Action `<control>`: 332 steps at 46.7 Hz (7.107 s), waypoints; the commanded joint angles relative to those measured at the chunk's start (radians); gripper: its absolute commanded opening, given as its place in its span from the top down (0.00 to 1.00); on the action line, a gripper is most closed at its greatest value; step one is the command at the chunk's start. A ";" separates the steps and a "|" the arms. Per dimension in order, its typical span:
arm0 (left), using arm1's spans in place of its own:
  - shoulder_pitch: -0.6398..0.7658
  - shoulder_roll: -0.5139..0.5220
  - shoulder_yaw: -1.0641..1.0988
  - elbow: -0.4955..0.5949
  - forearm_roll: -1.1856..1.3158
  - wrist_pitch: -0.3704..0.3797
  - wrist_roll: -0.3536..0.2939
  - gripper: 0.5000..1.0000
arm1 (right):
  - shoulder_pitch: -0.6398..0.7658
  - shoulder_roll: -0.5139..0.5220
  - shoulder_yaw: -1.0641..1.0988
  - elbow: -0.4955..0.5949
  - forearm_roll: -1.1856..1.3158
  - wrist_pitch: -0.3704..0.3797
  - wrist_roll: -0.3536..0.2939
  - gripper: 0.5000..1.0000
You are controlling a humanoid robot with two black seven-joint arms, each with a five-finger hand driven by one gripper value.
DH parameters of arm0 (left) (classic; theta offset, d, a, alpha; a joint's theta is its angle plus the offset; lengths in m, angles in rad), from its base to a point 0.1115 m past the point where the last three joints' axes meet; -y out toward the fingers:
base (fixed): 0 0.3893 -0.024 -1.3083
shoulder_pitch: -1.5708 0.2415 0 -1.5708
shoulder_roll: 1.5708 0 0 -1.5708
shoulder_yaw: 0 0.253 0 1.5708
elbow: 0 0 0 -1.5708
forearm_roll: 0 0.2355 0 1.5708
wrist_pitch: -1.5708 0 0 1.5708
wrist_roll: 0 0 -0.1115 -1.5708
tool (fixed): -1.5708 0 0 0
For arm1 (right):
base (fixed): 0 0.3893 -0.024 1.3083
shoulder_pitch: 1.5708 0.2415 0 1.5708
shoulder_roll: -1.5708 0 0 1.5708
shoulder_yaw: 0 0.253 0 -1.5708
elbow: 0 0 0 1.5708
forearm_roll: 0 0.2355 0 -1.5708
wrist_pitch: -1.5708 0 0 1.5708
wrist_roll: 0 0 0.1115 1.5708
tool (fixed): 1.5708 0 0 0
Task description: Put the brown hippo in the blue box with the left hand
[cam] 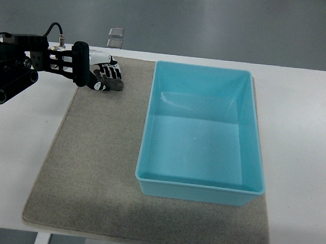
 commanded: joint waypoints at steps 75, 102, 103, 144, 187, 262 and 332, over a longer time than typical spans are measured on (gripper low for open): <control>-0.070 0.006 -0.112 -0.348 -0.017 0.124 0.002 0.92 | 0.000 0.000 0.000 0.000 0.000 0.000 0.000 0.13; -0.034 -0.084 -0.104 -0.430 -0.017 0.098 0.002 0.70 | 0.000 0.000 0.000 0.001 0.000 0.000 0.000 0.13; -0.031 -0.088 -0.101 -0.430 -0.017 0.095 0.002 0.68 | 0.000 0.000 0.000 0.000 0.000 0.000 0.000 0.13; -0.021 -0.152 -0.118 -0.293 -0.041 0.106 0.005 0.04 | 0.000 0.000 0.000 0.001 0.000 0.000 0.000 0.13; -0.045 -0.155 -0.183 0.196 -0.612 0.199 0.005 0.01 | 0.000 0.000 0.000 0.000 0.000 0.000 0.000 0.13; 0.032 -0.267 -0.250 0.324 -1.747 -0.186 0.216 0.00 | 0.000 0.000 0.000 0.001 0.000 0.000 0.000 0.13; 0.039 -0.267 -0.258 0.324 -1.743 -0.173 0.210 0.00 | 0.005 0.000 0.003 0.009 0.000 0.000 -0.005 0.13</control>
